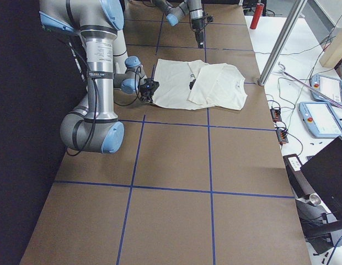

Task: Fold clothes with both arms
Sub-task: 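Release the sleeve with the left gripper while both grippers move to the hem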

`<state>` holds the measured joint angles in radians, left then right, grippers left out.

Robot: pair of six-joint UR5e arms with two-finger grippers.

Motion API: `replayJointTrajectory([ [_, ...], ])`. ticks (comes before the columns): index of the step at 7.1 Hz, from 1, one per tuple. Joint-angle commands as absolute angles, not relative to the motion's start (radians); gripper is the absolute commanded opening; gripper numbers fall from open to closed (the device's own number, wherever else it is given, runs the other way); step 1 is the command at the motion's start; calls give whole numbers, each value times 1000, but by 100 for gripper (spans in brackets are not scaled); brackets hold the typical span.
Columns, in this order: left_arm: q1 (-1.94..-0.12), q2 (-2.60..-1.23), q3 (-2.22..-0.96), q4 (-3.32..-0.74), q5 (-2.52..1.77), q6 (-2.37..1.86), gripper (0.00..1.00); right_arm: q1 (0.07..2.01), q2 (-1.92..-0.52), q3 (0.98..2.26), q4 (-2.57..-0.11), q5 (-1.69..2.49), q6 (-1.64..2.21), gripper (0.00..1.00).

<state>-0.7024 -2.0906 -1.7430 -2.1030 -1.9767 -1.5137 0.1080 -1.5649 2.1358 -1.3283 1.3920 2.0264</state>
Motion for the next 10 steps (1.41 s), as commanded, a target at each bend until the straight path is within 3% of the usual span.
replayJointTrajectory([
  [1,-495,-1993,-1897,-1898,-1779,-1577,64,117,-1563,2137,-1327,1384,2031,0],
  [3,-349,-1955,-1977,-1743,-1703,-1647,68,117,-1559,2134,-1328,1387,2029,0],
  [4,-319,-1887,-2000,-1743,-1692,-1676,65,117,-1557,2131,-1327,1387,2028,0],
  [10,-250,-1835,-1983,-1738,-1680,-1686,63,121,-1551,2131,-1327,1384,2029,0],
])
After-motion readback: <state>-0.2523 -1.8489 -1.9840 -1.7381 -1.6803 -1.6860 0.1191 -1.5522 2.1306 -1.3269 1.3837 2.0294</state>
